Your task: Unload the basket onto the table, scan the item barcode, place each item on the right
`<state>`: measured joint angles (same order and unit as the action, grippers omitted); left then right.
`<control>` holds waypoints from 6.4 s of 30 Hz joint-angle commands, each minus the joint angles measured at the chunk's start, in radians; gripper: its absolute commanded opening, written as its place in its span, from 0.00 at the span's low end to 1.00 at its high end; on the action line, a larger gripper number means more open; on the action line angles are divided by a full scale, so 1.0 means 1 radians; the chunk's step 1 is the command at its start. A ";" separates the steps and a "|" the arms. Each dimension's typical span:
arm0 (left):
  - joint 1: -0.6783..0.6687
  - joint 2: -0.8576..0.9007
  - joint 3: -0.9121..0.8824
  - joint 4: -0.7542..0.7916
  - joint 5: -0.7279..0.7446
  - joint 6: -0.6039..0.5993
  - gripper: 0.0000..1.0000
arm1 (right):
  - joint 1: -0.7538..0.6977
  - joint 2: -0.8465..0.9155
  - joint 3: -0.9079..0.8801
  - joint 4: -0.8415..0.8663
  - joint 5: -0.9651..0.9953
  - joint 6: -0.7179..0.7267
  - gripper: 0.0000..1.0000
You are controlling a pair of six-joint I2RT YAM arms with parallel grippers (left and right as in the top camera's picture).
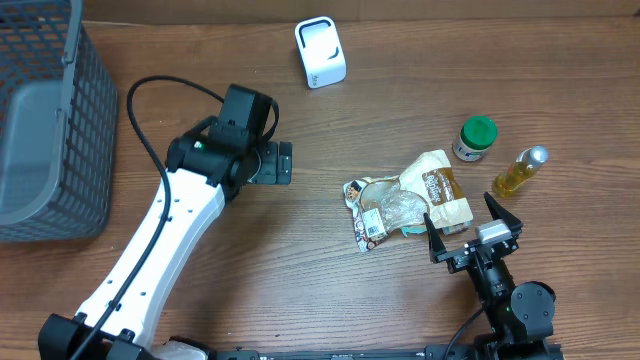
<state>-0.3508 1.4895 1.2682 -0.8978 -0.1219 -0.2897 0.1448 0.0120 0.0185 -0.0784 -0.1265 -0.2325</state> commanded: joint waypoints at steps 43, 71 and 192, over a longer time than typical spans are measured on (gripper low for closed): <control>0.182 -0.394 -0.838 0.669 0.001 -0.017 1.00 | 0.002 -0.009 -0.011 0.006 -0.002 -0.001 1.00; 0.216 -0.594 -1.264 1.295 -0.007 0.191 1.00 | 0.002 -0.009 -0.011 0.006 -0.002 -0.001 1.00; 0.300 -1.486 -1.263 0.826 0.070 0.290 1.00 | 0.002 -0.009 -0.011 0.006 -0.002 -0.001 1.00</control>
<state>-0.0570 0.0166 0.0086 -0.0746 -0.0635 0.0204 0.1448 0.0120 0.0185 -0.0776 -0.1261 -0.2329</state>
